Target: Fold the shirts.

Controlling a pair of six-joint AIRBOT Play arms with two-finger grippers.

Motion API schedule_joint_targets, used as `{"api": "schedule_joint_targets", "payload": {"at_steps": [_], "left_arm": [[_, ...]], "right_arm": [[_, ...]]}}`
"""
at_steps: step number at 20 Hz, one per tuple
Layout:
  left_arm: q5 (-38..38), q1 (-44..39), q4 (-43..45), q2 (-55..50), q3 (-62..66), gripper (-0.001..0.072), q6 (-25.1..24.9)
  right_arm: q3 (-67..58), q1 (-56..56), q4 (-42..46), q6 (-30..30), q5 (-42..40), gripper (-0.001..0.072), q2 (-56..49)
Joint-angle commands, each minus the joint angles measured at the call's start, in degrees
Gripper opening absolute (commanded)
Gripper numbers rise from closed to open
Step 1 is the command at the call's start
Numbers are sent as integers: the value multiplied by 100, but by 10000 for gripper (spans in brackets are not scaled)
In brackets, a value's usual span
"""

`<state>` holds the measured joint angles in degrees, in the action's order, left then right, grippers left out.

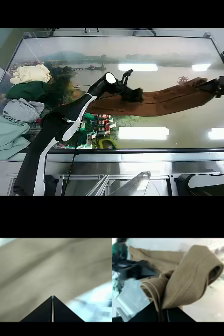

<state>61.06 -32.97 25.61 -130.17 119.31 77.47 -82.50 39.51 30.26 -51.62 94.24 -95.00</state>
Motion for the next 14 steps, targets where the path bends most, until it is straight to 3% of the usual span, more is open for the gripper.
{"api": "schedule_joint_targets", "payload": {"at_steps": [1, 5, 8, 14], "left_arm": [[468, 289, -2730, 555, -278, 11, -1333], [1993, 1222, -2824, 1613, -1064, 10, -1399], [2234, 1895, -2820, 2334, -1770, 11, -1567], [2994, 3021, -2820, 3403, -3224, 12, -2015]], "right_arm": [[-387, 249, 122, -485, 83, 21, 140], [-1237, -291, 273, -1340, 76, 21, 280], [-1327, -1668, 13, -1399, -166, 21, 404], [-1325, -4900, 669, -2094, -2017, 23, -90]]}}
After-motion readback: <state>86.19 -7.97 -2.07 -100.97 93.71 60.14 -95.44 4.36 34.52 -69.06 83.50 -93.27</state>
